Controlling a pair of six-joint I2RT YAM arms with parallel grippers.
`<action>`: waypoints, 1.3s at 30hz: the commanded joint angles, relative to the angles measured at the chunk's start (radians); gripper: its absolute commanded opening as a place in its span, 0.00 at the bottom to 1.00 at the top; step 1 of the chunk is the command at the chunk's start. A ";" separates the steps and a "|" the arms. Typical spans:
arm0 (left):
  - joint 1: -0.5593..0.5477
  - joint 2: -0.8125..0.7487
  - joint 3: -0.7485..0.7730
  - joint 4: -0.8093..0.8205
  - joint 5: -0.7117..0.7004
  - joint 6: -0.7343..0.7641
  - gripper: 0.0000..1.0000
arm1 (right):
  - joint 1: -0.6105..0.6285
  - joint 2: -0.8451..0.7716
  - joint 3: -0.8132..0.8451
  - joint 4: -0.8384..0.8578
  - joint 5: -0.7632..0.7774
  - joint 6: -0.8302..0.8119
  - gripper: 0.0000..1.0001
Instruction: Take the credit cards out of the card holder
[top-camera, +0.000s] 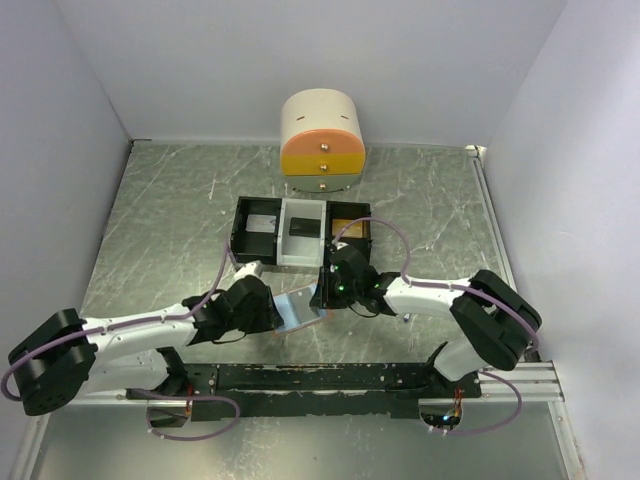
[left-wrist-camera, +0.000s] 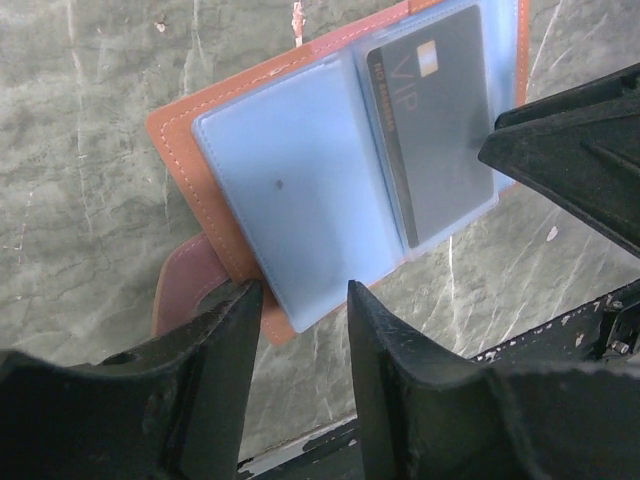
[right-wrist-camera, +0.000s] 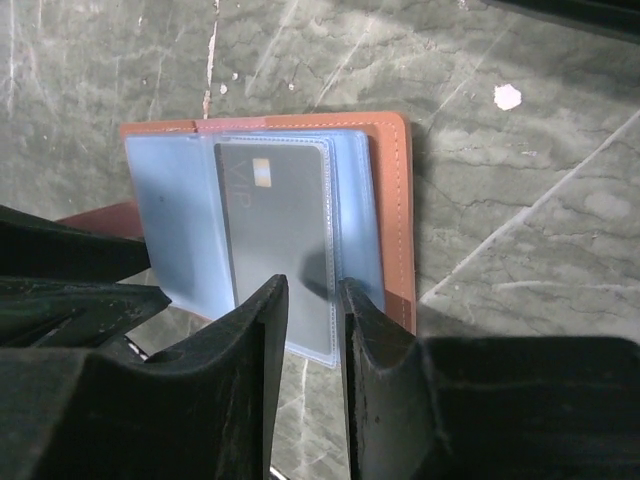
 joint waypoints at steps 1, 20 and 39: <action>-0.004 0.039 0.035 -0.005 0.007 0.025 0.48 | 0.003 0.012 0.005 0.007 -0.023 0.025 0.26; -0.004 0.023 0.047 -0.023 -0.007 0.028 0.38 | 0.004 -0.073 0.019 0.036 -0.079 0.042 0.10; -0.004 -0.020 0.035 -0.036 -0.013 0.022 0.37 | 0.009 -0.030 0.061 0.013 -0.129 0.025 0.27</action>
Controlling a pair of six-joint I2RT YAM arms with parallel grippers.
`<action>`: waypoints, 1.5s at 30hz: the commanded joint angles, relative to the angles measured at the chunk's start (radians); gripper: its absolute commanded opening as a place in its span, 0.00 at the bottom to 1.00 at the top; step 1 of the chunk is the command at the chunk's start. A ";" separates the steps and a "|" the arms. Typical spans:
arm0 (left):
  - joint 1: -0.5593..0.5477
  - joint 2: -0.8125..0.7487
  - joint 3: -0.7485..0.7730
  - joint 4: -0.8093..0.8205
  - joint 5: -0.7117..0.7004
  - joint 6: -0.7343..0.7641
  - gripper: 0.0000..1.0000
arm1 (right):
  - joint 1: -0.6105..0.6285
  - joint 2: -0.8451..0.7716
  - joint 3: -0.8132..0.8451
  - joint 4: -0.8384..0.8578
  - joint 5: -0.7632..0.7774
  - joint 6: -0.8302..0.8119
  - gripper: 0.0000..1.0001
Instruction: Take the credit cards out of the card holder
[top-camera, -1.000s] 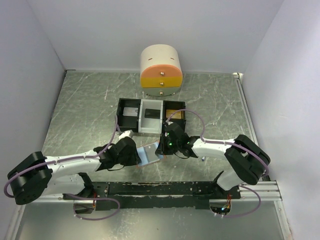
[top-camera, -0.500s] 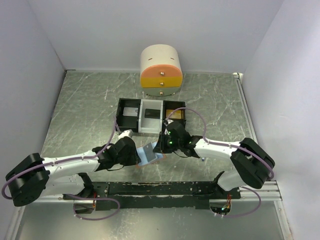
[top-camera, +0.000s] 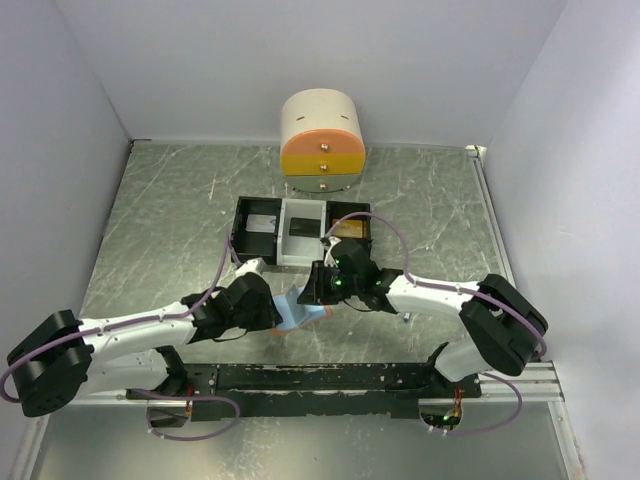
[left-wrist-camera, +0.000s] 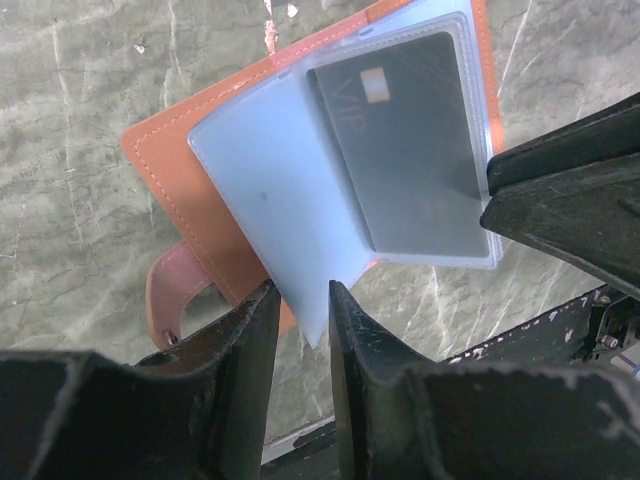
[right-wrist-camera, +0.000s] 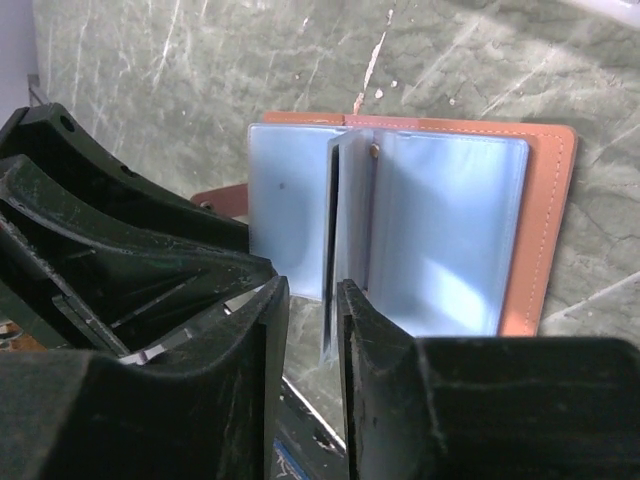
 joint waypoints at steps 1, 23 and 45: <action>-0.004 -0.024 -0.005 -0.011 -0.013 -0.002 0.37 | 0.007 0.012 0.030 -0.056 0.050 -0.011 0.29; -0.004 -0.028 0.001 -0.032 -0.021 -0.006 0.40 | 0.011 0.044 0.063 -0.133 0.120 -0.041 0.41; -0.004 0.024 0.002 -0.012 -0.013 0.002 0.39 | 0.013 0.102 0.031 -0.009 0.014 -0.016 0.30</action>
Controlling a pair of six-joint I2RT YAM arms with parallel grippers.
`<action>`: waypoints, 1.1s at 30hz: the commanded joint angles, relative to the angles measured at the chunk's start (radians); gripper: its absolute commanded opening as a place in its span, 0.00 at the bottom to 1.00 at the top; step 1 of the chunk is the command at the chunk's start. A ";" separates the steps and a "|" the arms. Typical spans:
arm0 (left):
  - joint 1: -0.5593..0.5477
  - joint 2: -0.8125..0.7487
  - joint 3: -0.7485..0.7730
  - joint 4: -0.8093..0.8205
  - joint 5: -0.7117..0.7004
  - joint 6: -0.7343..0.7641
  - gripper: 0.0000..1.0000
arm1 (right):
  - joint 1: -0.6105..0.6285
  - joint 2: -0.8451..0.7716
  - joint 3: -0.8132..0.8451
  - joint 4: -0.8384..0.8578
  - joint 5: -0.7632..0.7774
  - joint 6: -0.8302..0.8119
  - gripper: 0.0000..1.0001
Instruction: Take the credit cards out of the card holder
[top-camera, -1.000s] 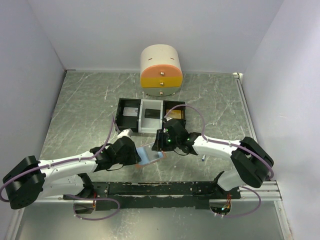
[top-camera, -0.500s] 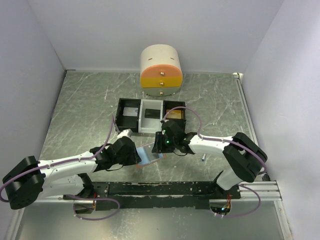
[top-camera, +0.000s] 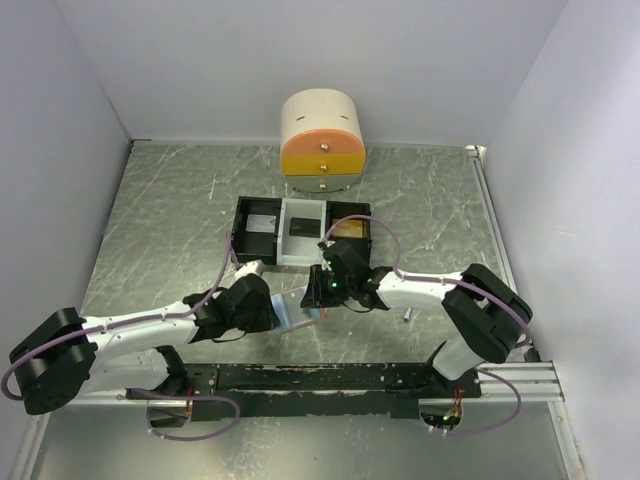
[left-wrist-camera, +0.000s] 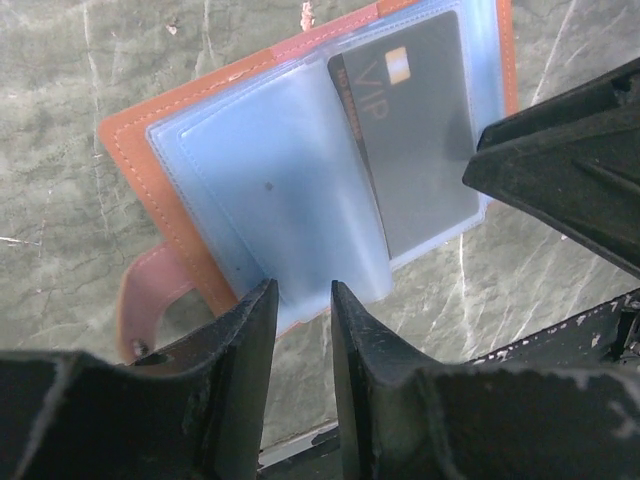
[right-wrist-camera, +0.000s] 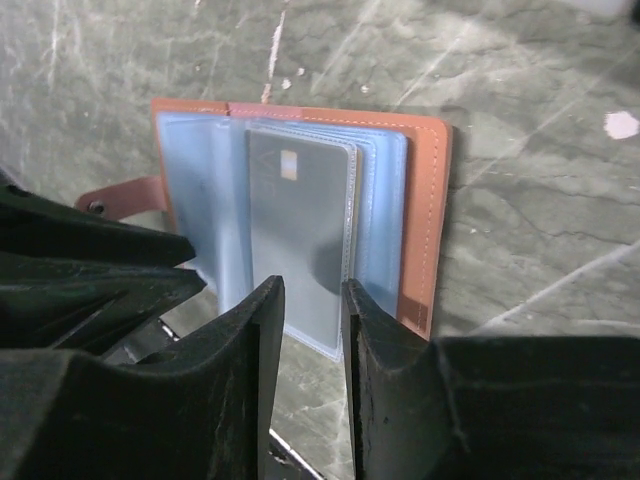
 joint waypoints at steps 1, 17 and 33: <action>-0.004 0.018 0.003 0.024 -0.004 0.003 0.39 | 0.006 -0.003 -0.014 0.082 -0.080 0.030 0.29; -0.004 0.003 0.001 0.013 -0.014 0.000 0.38 | 0.007 -0.011 -0.017 0.214 -0.210 0.119 0.29; -0.004 -0.119 -0.014 -0.083 -0.077 -0.040 0.39 | 0.058 0.071 0.050 0.261 -0.263 0.147 0.30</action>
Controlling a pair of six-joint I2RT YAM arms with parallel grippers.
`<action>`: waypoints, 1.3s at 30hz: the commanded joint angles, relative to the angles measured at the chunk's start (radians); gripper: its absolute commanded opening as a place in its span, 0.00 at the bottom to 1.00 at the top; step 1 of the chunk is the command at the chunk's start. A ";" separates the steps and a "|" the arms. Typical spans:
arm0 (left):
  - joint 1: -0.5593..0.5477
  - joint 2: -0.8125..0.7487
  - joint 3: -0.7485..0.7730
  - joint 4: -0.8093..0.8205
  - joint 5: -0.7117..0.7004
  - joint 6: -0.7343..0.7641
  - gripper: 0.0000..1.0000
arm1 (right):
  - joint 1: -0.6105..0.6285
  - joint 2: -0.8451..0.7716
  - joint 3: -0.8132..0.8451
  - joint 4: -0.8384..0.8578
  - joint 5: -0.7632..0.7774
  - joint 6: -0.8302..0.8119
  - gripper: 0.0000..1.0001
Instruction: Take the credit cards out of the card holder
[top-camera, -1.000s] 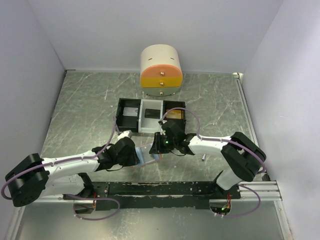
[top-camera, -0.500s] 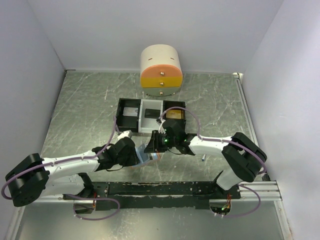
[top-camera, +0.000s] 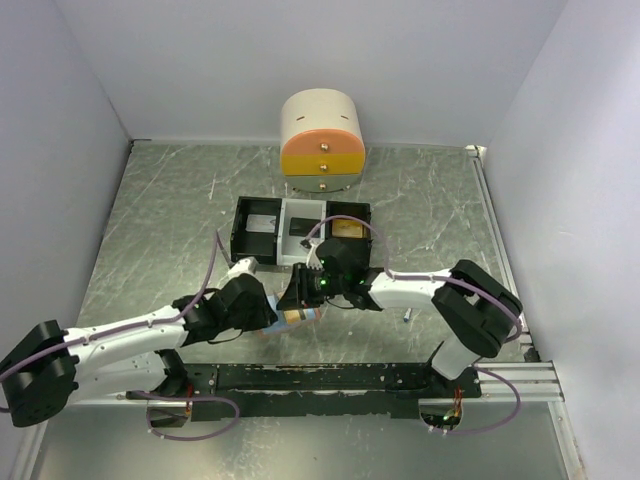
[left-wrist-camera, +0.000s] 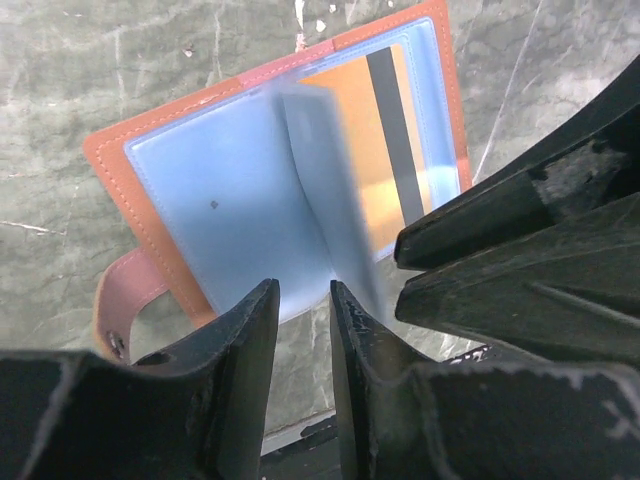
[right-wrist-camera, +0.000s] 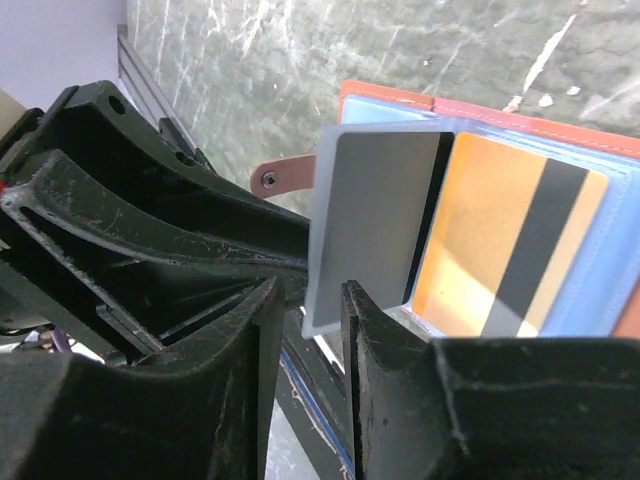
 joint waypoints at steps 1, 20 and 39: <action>-0.004 -0.049 -0.007 -0.068 -0.049 -0.025 0.38 | 0.026 0.031 0.042 0.018 -0.014 0.005 0.30; -0.004 -0.374 -0.017 -0.298 -0.143 -0.089 0.44 | 0.070 0.068 0.103 -0.071 0.098 -0.031 0.32; -0.004 -0.217 -0.002 -0.099 -0.025 -0.013 0.44 | 0.053 0.180 0.166 -0.154 0.168 -0.112 0.30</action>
